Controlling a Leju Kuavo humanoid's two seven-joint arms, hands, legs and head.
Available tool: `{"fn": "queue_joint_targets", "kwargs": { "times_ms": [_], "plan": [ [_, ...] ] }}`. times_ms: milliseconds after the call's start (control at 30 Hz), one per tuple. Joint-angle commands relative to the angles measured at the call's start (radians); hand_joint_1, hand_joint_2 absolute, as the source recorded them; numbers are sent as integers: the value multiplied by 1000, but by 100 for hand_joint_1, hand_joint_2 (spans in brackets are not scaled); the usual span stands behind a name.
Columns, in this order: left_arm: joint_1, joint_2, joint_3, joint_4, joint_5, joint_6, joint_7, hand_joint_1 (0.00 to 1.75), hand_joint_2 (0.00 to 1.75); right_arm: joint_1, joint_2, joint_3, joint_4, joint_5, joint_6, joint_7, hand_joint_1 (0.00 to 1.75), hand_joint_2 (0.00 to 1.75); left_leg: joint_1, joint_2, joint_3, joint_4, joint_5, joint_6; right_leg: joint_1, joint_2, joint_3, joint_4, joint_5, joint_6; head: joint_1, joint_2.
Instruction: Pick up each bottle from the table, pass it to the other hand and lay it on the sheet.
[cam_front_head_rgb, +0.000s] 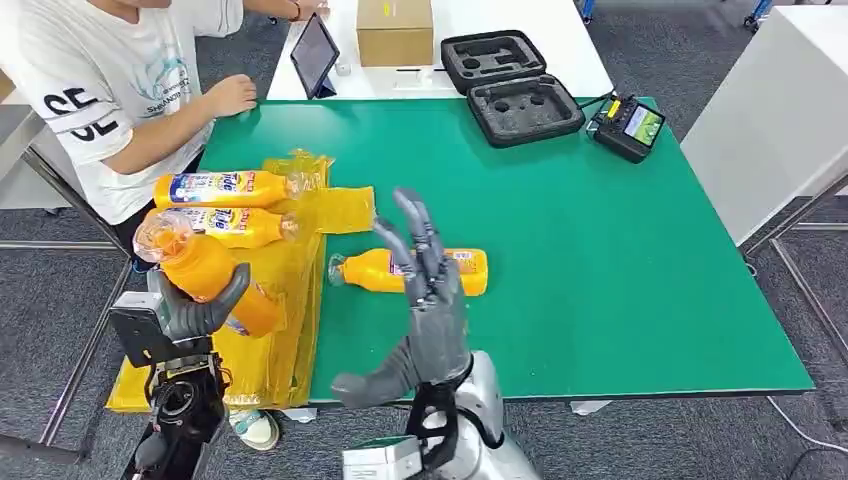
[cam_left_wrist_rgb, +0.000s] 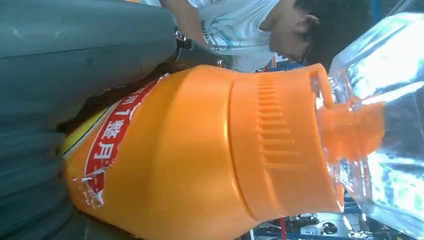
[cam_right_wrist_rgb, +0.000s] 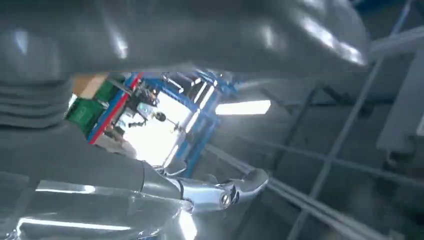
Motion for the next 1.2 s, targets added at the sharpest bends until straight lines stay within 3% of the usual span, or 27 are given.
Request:
{"fn": "queue_joint_targets", "kwargs": {
  "times_ms": [33, 167, 267, 300, 333, 433, 500, 533, 600, 667, 733, 767, 800, 867, 1200],
  "plan": [
    [-75, 11, 70, 55, -69, 120, 0, 175, 175, 16, 23, -27, -75, 5, -1, 3, 0, 0, 1, -1, 1, 0, -1, -1, 0, -1, 1, 0, -1, -1, 0, 0],
    [-104, 82, 20, 137, -279, 247, 0, 175, 175, 8, 26, -22, -52, -14, -1, 3, 0, 0, 1, -1, 4, 0, -1, -2, 1, 0, 4, 0, -2, -1, 0, 0],
    [-149, 147, -24, 206, -633, 235, 158, 175, 175, 11, 11, -22, -30, -31, -1, 3, 0, 0, 1, -2, 5, -2, -1, -1, 1, -1, 5, 0, -2, -1, 0, 0],
    [-195, 155, -37, 311, -677, 243, 140, 175, 175, -9, -53, -26, -29, -98, -1, 3, 0, 0, 1, -2, 3, -1, 0, -1, 0, -2, 3, 0, -1, -1, 0, 0],
    [-206, 191, -79, 291, -825, 150, 266, 175, 175, 9, -4, -11, -11, -41, -1, 3, 0, 0, 2, -3, 6, -1, -1, -2, 1, -2, 6, -1, -2, -1, 0, 0],
    [-272, 217, -128, 348, -1045, -8, 382, 175, 175, -17, -17, 20, 43, -63, -1, 3, 0, 0, 2, -2, 3, -1, 1, -1, 1, -2, 3, -1, -1, -1, 0, 0],
    [-335, 236, -185, 458, -1161, -142, 429, 148, 175, -59, -26, 58, 121, -96, -1, 3, 0, 0, 2, -4, 4, -1, 1, -1, 1, -3, 4, -1, -1, -1, 0, 0],
    [-355, 232, -185, 501, -1164, -158, 428, 143, 175, -66, -21, 64, 145, -90, -1, 3, 0, 175, 2, -3, 5, -1, 1, -1, 2, -2, 6, -1, -1, -1, 0, 0],
    [-385, 239, -206, 576, -1186, -209, 421, 152, 175, -89, -26, 78, 186, -107, -1, 3, 0, 175, 2, -2, 7, -2, 1, -1, 1, -1, 7, -1, -1, -1, 0, 0],
    [-392, 242, -212, 600, -1202, -217, 421, 147, 175, -123, -8, 72, 235, -108, -1, 3, 0, 175, 1, 0, 3, -1, 1, 0, 1, 0, 2, -1, 1, -1, 0, 0],
    [-419, 243, -225, 684, -1221, -266, 417, 159, 175, -120, -24, 96, 271, -121, -1, 3, 0, 175, 3, 0, 12, -2, -2, -3, 2, 2, 12, -1, -2, -3, 0, 0],
    [-429, 245, -234, 722, -1227, -289, 416, 155, 175, -134, -28, 110, 309, -130, -1, 8, 0, 175, 2, 0, 6, -1, 0, -1, 1, 0, 5, 0, -1, -2, 0, 0],
    [-436, 248, -245, 753, -1236, -309, 413, 166, 175, -146, -33, 120, 329, -136, -1, 18, 0, 175, 2, -1, 6, -2, 1, -1, 1, 0, 7, -1, -1, -1, 0, 0],
    [-450, 247, -254, 812, -1236, -338, 401, 171, 175, -164, -41, 139, 372, -140, 0, 41, 0, 175, 1, 1, 7, -3, 1, -1, 1, 1, 6, -2, 0, -1, 0, 0],
    [-469, 233, -254, 845, -1232, -360, 395, 171, 175, -163, -45, 133, 378, -137, -1, 52, 0, 175, 1, 1, 7, -2, 0, -1, 1, 0, 7, -1, 0, -1, 0, 0]
  ]
}}
